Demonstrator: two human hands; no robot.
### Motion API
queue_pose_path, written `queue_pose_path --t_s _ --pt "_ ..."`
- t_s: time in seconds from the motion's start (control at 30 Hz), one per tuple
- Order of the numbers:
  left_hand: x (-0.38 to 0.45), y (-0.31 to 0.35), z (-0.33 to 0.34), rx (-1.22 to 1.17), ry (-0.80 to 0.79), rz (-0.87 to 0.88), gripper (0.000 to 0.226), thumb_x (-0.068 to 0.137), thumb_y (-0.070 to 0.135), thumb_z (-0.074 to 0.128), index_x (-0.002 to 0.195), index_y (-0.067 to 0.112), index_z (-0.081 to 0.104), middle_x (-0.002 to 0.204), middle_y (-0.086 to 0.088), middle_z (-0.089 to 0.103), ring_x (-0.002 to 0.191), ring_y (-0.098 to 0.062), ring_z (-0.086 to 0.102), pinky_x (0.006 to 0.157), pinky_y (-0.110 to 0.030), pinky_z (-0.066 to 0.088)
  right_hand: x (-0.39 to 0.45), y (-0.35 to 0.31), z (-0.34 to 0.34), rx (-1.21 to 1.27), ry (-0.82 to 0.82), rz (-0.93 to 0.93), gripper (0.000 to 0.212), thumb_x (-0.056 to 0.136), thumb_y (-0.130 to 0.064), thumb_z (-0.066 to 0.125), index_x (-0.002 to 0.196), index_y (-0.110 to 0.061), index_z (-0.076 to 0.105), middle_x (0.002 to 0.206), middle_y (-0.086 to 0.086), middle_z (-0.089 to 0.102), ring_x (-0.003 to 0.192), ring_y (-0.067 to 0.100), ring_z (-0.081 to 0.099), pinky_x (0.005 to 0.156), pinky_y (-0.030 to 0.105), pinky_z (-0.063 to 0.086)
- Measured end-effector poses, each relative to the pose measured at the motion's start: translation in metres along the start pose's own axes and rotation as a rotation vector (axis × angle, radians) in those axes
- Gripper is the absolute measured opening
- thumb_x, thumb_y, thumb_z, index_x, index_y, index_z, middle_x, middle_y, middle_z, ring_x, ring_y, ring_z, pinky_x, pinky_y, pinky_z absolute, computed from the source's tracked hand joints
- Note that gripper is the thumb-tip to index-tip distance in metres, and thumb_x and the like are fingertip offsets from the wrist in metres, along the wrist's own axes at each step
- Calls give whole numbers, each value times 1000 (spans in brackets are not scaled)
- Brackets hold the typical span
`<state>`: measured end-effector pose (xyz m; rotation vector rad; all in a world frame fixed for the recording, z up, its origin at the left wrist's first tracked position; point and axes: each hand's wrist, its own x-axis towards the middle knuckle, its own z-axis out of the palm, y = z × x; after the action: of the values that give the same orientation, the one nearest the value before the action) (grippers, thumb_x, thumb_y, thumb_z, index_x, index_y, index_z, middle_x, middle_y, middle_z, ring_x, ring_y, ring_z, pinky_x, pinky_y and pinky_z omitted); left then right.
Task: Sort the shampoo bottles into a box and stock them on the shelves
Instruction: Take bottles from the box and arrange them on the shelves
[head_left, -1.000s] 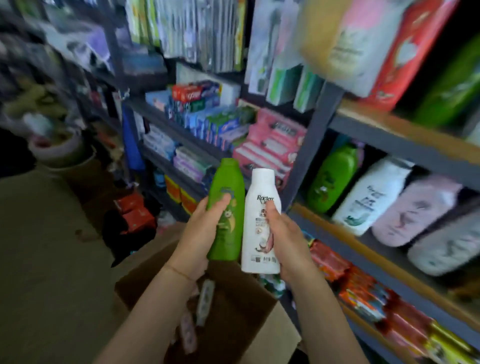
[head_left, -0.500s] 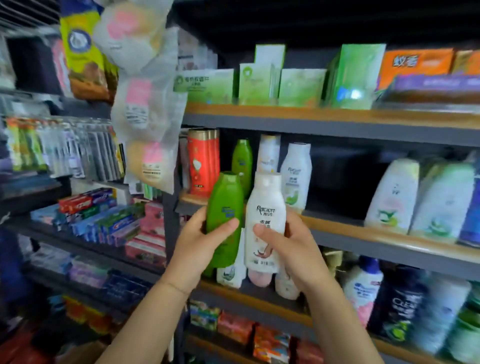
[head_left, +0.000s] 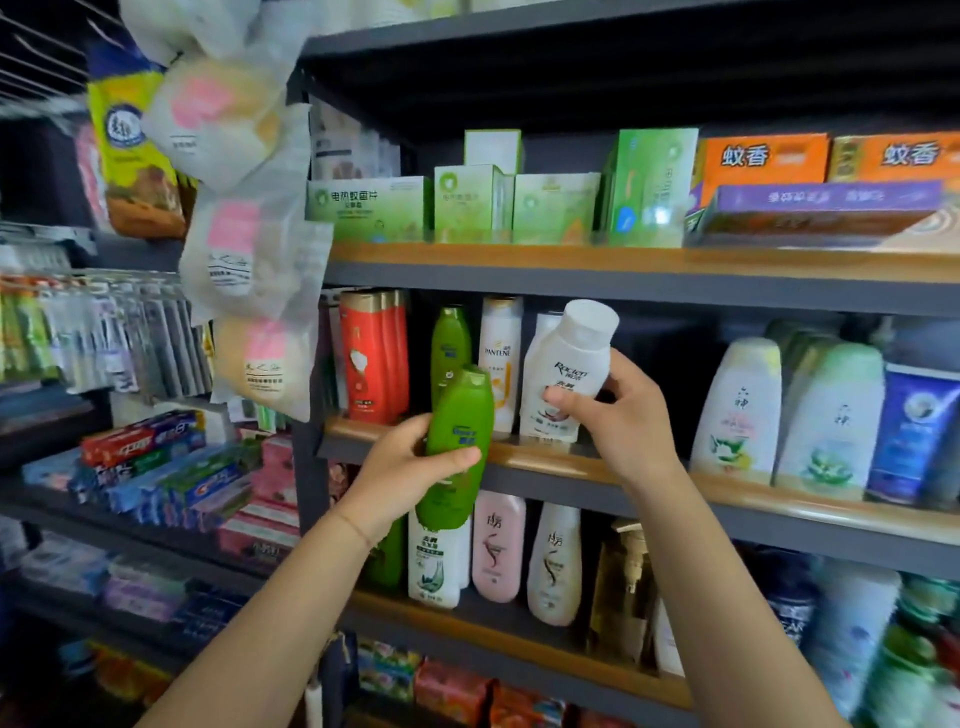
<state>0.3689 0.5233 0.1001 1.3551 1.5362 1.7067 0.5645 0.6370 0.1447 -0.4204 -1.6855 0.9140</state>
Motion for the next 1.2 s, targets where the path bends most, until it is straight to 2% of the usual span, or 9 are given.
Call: queue_pose_path --t_s 0.2,0.3,0.4,0.5,0.63,0.87,1.03,1.13,1.2 --pt "26 -14 16 167 -227 -4 48 80 20 82 120 39 62 128 13 64 113 -8 64 87 -29 57 20 20 2 -33 -56 0 35 75 -5 83 108 -11 71 97 6 74 85 27 68 65 31 59" --pt "30 -21 18 135 -212 -39 53 80 24 82 129 27 61 116 8 73 106 -11 69 87 -31 57 25 30 2 -50 -66 32 35 75 -10 84 107 -13 71 96 5 74 78 25 69 68 37 60" --pt "30 -24 17 57 -170 -39 39 83 22 79 120 24 66 106 7 76 99 -13 72 77 -23 55 29 36 2 -45 -70 69 33 74 -9 84 103 -16 70 94 7 75 66 26 69 70 47 60" --pt "29 -26 13 29 -152 -34 38 81 27 81 116 24 68 105 4 76 97 -14 72 78 -24 55 31 40 3 -21 -60 103 35 75 -5 83 98 -23 64 96 9 74 65 32 70 66 50 60" --pt "30 -27 12 14 -142 -28 39 78 30 81 115 23 69 104 2 76 96 -14 72 78 -24 55 32 50 2 -66 -45 135 37 76 -7 83 99 -22 59 97 9 73 64 34 71 65 49 59" --pt "31 -26 16 -21 -127 -46 29 84 18 77 113 20 70 104 2 77 93 -12 72 75 -20 55 34 51 2 -198 -82 132 37 77 -9 83 102 -22 58 94 5 72 60 21 71 60 32 56" --pt "32 -23 17 -22 -131 -52 27 85 17 76 111 20 70 105 1 76 92 -11 72 73 -18 56 36 54 4 -292 -34 107 65 76 -14 83 129 -30 49 98 4 70 71 21 72 73 38 60" --pt "33 -25 19 -21 -125 -58 30 84 18 77 113 20 70 105 2 77 97 -14 72 78 -23 57 37 63 5 -359 15 70 77 74 -24 84 133 -42 39 98 6 66 78 26 70 77 42 58" --pt "33 -24 19 -27 -123 -66 30 83 17 78 112 19 71 103 4 77 97 -15 73 77 -23 57 36 63 5 -408 29 68 79 74 -27 84 136 -42 38 103 7 62 85 24 67 78 33 57"
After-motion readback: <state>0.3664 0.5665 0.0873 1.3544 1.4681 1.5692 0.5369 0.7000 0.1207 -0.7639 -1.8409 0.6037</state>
